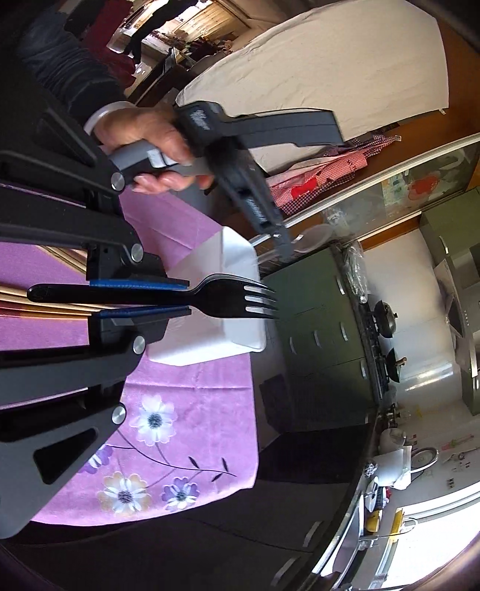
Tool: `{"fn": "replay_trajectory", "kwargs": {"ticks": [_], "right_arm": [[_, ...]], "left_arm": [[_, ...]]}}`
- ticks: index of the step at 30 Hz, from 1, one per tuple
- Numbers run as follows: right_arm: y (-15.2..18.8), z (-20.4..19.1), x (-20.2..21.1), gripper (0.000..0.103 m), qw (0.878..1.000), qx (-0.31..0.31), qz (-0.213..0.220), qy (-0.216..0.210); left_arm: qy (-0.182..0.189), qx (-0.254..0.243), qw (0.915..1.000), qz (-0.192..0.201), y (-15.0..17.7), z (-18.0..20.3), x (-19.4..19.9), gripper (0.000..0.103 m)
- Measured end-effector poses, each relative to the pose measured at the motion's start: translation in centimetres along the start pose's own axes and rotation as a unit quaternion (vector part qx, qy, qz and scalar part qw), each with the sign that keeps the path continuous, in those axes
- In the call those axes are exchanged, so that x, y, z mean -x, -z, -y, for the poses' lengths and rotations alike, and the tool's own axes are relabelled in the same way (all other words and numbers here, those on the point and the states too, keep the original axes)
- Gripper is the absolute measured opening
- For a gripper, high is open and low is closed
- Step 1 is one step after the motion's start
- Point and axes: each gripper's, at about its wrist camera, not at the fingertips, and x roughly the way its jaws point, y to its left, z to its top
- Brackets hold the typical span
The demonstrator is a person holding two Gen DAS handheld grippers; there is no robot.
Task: Organize utensils
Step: 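Carry spoon and fork over the white holder and open both tools to drop them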
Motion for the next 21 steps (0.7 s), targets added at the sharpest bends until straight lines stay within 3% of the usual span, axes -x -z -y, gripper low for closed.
{"fn": "replay_trajectory", "kwargs": {"ticks": [6,12,14,18,21], "right_arm": [[-5.9,0.3,-3.2,0.009,0.999,-0.011,0.047,0.006],[-9.7,0.0,-7.5,0.009,0.993,0.002,0.112,0.044],[-9.8,-0.1,-9.0,0.009,0.992,0.01,0.113,0.06],[-8.1,-0.1,-10.5,0.009,0.992,0.012,0.11,0.064],[-6.3,-0.3,-10.1,0.009,0.99,0.028,0.12,0.072]], "left_arm": [[0.008,0.003,0.9998,-0.017,1.3,-0.8,1.5,0.024],[0.017,-0.006,0.9993,-0.033,3.1,-0.8,5.1,0.026],[0.018,-0.013,0.9992,-0.034,3.9,-0.8,6.5,0.026],[0.017,-0.014,0.9991,-0.035,5.4,-1.0,8.9,0.041],[0.025,-0.012,0.9987,-0.044,6.5,-1.4,10.1,0.041]]}}
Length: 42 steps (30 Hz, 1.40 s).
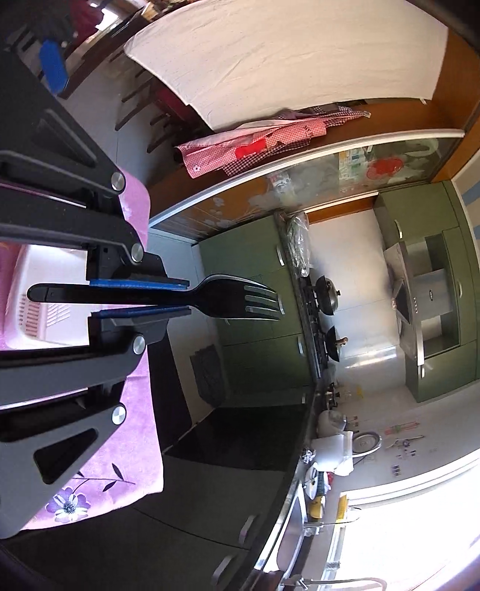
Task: Organize utensils
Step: 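Carry spoon and fork over the white holder and open both tools to drop them, then grasp a wooden chopstick with the left tool and lift it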
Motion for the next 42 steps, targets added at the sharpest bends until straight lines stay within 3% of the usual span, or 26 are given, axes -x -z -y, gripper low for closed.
{"fn": "replay_trajectory", "kwargs": {"ticks": [8,12,13,15,19,22,24,29,31,34,37,42], "right_arm": [[3.7,-0.6,2.7,0.01,0.999,0.032,0.007,0.012],[5.0,-0.2,3.3,0.019,0.999,0.034,-0.009,0.019],[5.2,-0.2,3.4,0.028,0.999,0.035,-0.015,0.018],[5.5,-0.1,3.7,0.036,0.999,0.039,-0.017,0.018],[5.1,0.1,6.0,0.037,0.999,0.031,0.003,0.016],[4.8,0.5,9.7,0.044,1.0,0.021,0.016,0.012],[5.0,0.8,11.4,0.049,1.0,0.029,-0.005,0.011],[9.5,2.1,12.9,0.059,0.991,0.057,-0.114,0.029],[11.5,2.9,12.9,0.073,0.987,0.05,-0.15,0.026],[13.7,3.7,12.9,0.074,0.983,0.048,-0.175,0.03],[15.4,4.4,12.7,0.074,0.98,0.046,-0.194,0.028],[16.0,4.4,12.2,0.074,0.978,0.042,-0.201,0.021]], "left_arm": [[0.009,0.001,0.9996,-0.025,1.4,0.0,0.9,0.041],[0.005,-0.004,0.9995,-0.031,1.8,0.5,1.3,0.043],[0.004,-0.006,0.9994,-0.035,1.9,0.6,1.3,0.044],[0.004,-0.007,0.9991,-0.041,2.2,0.7,1.3,0.045],[0.002,-0.011,0.9982,-0.059,2.7,1.1,1.2,0.045],[-0.003,-0.011,0.9969,-0.077,3.1,1.1,0.9,0.046],[-0.005,-0.006,0.995,-0.1,3.5,0.9,0.3,0.054],[0.01,0.022,0.9823,-0.186,5.0,0.3,-3.4,0.055],[0.02,0.039,0.9739,-0.223,5.7,-0.1,-5.2,0.055],[0.036,0.06,0.9601,-0.271,6.6,-0.6,-7.8,0.055],[0.032,0.063,0.9537,-0.292,7.0,-0.7,-9.5,0.053],[0.008,0.053,0.9498,-0.308,6.7,-0.8,-11.9,0.032]]}}
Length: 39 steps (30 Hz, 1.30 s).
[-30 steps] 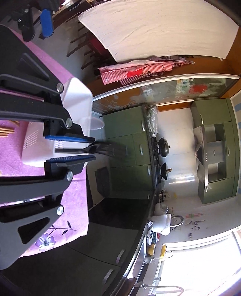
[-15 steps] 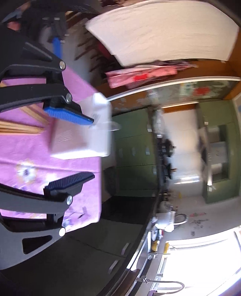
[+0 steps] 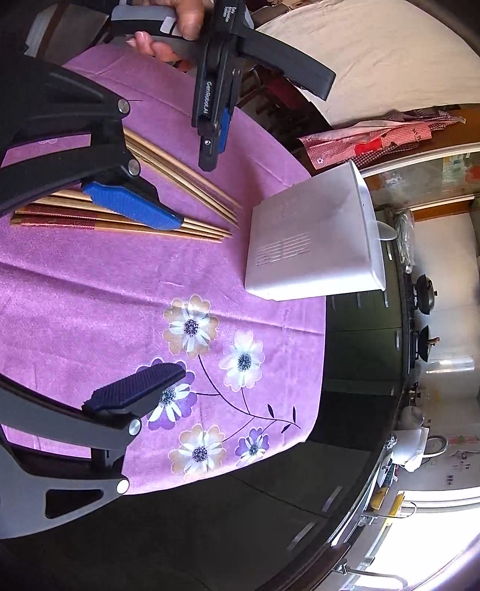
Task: Organize utensils
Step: 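Grasp a wooden chopstick with the left tool and lift it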
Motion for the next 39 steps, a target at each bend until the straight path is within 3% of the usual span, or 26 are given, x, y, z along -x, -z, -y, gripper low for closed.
{"fn": "replay_trajectory", "kwargs": {"ticks": [6,13,20,25,32,39], "right_arm": [[-0.4,0.0,-0.4,0.074,1.0,-0.003,-0.004,-0.006],[-0.5,0.6,-0.7,0.075,1.0,-0.009,-0.005,-0.009],[-0.4,0.9,-0.9,0.077,1.0,-0.012,-0.012,-0.011],[-0.7,0.7,-0.8,0.077,1.0,-0.009,-0.011,-0.011],[-1.6,0.3,-1.4,0.08,0.999,-0.006,-0.027,-0.025],[-2.6,-0.8,-3.3,0.08,0.996,0.008,-0.059,-0.066]], "left_arm": [[-0.035,-0.009,0.9991,-0.024,-1.4,0.6,-2.2,0.022],[-0.05,-0.018,0.9977,-0.041,-1.9,1.3,-3.5,0.014],[-0.06,-0.027,0.997,-0.041,-1.7,2.5,-4.1,0.007],[-0.048,-0.025,0.9979,-0.037,-0.9,2.7,-3.6,0.006],[-0.031,-0.028,0.9983,0.04,0.4,2.2,2.4,0.006],[-0.039,-0.039,0.9872,0.15,2.6,1.6,10.5,0.006]]}}
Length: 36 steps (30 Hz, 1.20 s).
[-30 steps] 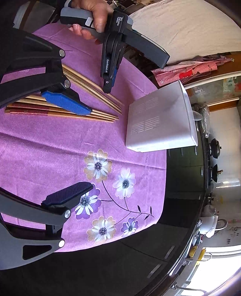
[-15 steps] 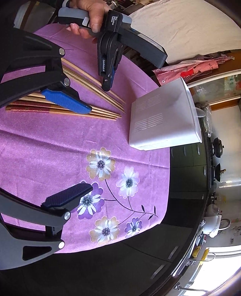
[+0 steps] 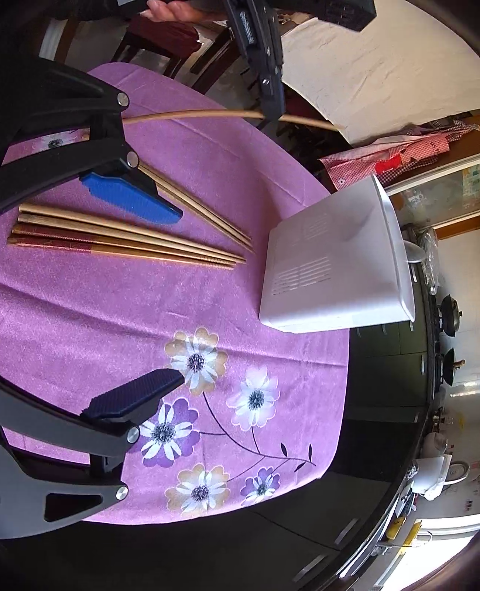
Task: Organize utensils
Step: 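Grasp a wooden chopstick with the left tool and lift it, then grasp a red-tipped chopstick with the right tool while the left tool holds its chopstick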
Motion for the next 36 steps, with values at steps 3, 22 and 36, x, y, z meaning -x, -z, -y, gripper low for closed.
{"fn": "replay_trajectory", "kwargs": {"ticks": [3,22,36], "right_arm": [[-1.0,-0.1,-1.8,0.078,0.999,0.006,-0.037,-0.022],[-2.5,-2.4,-9.1,0.026,0.985,0.052,-0.162,-0.002],[-2.5,-6.5,-11.1,0.025,0.98,0.095,-0.169,0.047]], "left_arm": [[-0.003,-0.002,0.9993,0.036,0.2,-0.6,2.5,0.006],[-0.009,-0.022,0.9968,0.076,2.0,-1.0,5.6,0.006],[-0.01,-0.026,0.9969,0.073,2.1,-1.0,5.5,0.006]]}}
